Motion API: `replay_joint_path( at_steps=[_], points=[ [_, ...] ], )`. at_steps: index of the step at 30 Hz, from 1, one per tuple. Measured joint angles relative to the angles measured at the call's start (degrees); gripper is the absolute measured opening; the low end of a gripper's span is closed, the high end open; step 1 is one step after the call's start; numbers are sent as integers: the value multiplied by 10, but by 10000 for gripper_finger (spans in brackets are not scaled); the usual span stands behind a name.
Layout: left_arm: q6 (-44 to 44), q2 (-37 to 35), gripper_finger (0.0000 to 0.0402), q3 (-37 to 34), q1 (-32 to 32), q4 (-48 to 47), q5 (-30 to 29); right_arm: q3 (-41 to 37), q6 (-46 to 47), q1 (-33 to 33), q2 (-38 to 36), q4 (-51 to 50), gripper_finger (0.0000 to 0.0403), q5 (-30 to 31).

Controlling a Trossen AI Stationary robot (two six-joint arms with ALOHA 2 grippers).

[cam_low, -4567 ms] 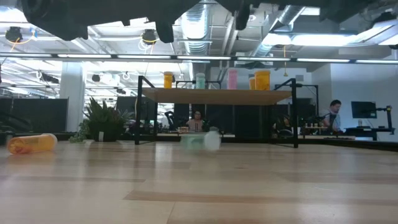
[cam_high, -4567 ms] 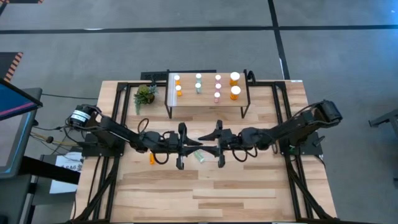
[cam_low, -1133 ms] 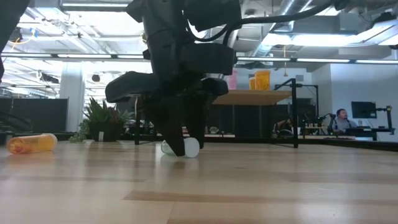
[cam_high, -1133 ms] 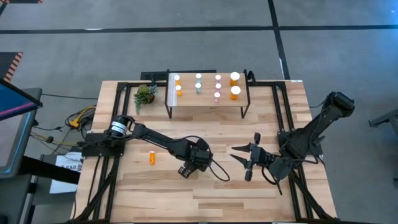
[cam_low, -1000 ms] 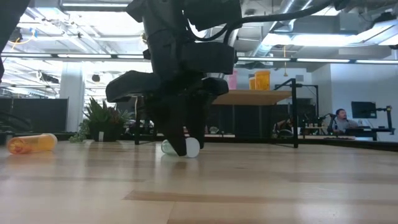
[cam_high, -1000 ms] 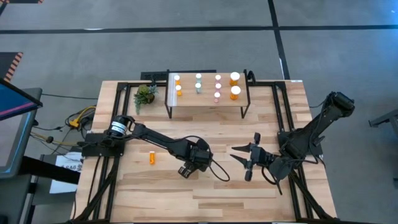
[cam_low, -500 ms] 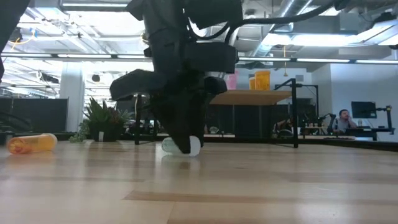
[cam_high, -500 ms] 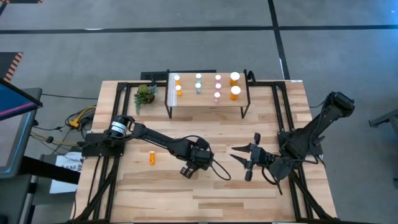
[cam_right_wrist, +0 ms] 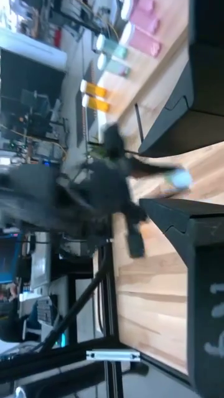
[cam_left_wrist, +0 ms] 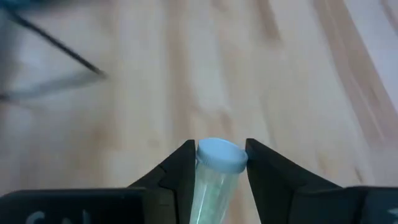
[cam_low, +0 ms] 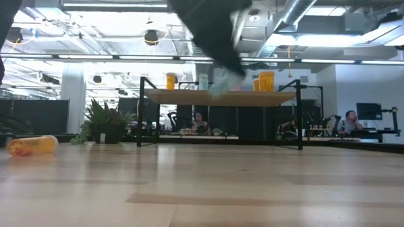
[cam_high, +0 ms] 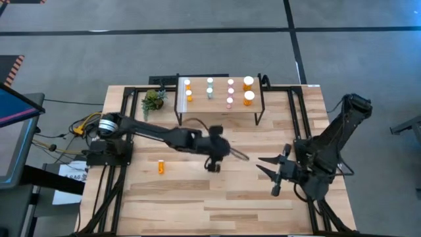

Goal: Pick and place medicine bottles onto shelf by color
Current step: Put the green pill bottle on the shelf aligned with the other green pill bottles

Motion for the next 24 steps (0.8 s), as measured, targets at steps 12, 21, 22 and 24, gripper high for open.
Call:
replay_joint_path(
  at_steps=[12,21,22,24],
  points=[
    [-33,-136,113,-181,36,367,-185,0,-2,13,0,-14,138,22],
    [-60,-160,113,-320,101,644,-247,0,-3,12,0,-14,139,22],
    [-66,-160,113,-322,108,647,-247,0,-3,11,0,-14,139,22],
    [-73,-160,113,-324,121,644,-246,0,-3,11,0,-14,138,22]
  ],
)
